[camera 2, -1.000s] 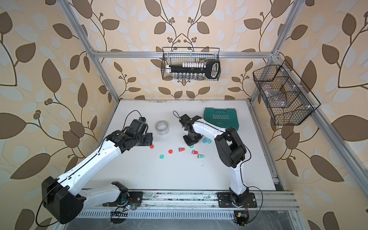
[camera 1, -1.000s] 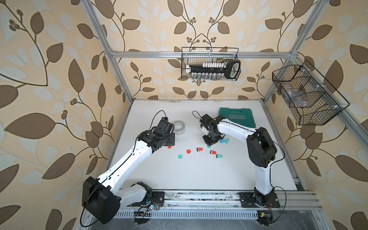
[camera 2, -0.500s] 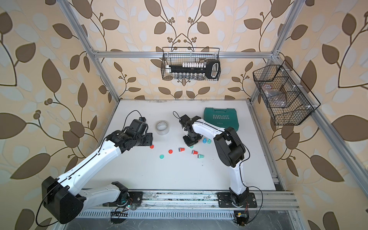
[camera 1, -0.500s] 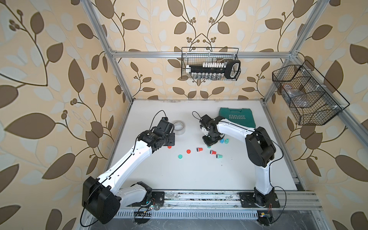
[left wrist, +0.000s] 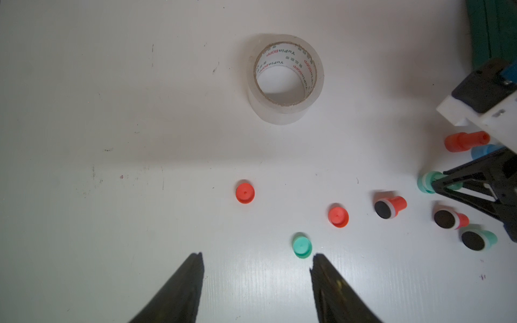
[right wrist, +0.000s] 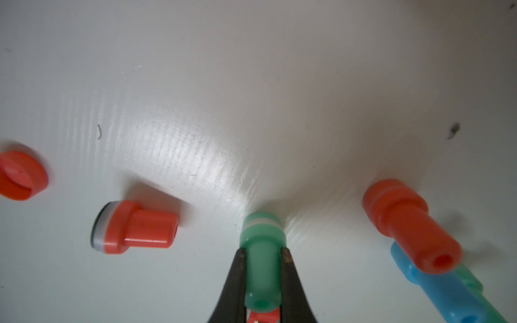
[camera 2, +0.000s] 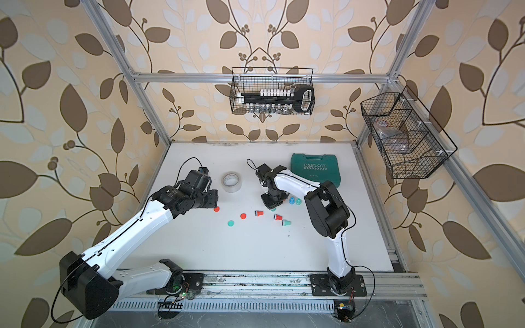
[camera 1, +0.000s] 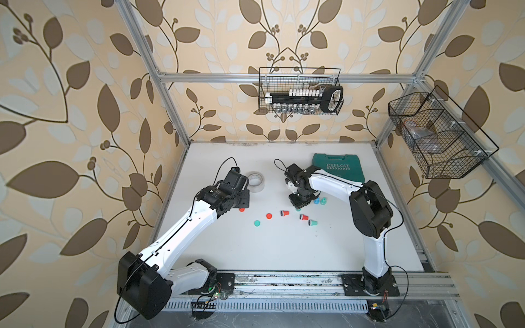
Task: Close the stamp cap
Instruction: Close the cover of the stamp.
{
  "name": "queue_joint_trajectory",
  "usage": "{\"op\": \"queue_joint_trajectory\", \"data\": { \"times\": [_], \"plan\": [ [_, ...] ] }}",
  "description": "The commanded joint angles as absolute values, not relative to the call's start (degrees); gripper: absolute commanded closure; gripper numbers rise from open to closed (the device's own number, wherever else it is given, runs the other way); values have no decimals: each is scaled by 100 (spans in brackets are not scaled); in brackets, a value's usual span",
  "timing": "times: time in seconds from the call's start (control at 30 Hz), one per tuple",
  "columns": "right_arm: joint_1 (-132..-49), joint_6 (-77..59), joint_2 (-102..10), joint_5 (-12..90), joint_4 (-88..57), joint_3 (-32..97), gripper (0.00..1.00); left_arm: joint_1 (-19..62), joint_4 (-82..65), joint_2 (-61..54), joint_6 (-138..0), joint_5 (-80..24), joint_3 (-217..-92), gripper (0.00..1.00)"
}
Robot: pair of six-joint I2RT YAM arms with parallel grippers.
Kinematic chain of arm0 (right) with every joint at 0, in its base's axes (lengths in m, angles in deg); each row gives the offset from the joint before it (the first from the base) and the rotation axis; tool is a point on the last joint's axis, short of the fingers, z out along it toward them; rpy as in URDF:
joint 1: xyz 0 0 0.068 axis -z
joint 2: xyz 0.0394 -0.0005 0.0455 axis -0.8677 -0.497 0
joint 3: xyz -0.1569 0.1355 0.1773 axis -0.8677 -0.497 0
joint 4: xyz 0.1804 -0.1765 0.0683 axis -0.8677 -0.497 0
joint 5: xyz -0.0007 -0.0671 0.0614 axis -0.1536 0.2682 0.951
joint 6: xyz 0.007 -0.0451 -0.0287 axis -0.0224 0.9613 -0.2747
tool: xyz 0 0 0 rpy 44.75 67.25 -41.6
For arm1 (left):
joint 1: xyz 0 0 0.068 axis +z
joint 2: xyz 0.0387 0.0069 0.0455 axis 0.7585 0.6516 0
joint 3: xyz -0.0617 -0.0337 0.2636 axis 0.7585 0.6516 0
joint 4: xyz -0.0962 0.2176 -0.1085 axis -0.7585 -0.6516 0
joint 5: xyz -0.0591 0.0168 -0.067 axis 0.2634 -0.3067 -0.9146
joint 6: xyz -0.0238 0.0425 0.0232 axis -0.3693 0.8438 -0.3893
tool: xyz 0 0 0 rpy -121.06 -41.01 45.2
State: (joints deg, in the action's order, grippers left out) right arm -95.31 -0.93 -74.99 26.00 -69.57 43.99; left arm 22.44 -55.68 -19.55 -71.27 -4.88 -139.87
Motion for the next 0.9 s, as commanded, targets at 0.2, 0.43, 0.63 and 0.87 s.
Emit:
{"op": "queue_joint_trajectory", "data": {
  "times": [0.2,0.43,0.63,0.87],
  "plan": [
    [-9513,-37,-7486,2637,-7022,4395,100,2279,-5678,-1906,-7058,-399,-14167,36],
    [-9515,-42,-7334,2673,-7096,4467,100,2279,-5686,-1886,-7060,-401,-14176,36],
    [-9516,-47,-7294,2701,-7116,4449,100,2279,-5691,-1879,-7057,-396,-14176,36],
    [-9515,-64,-7242,2728,-7100,4356,100,2279,-5695,-1879,-7059,-404,-14176,36]
  ]
}}
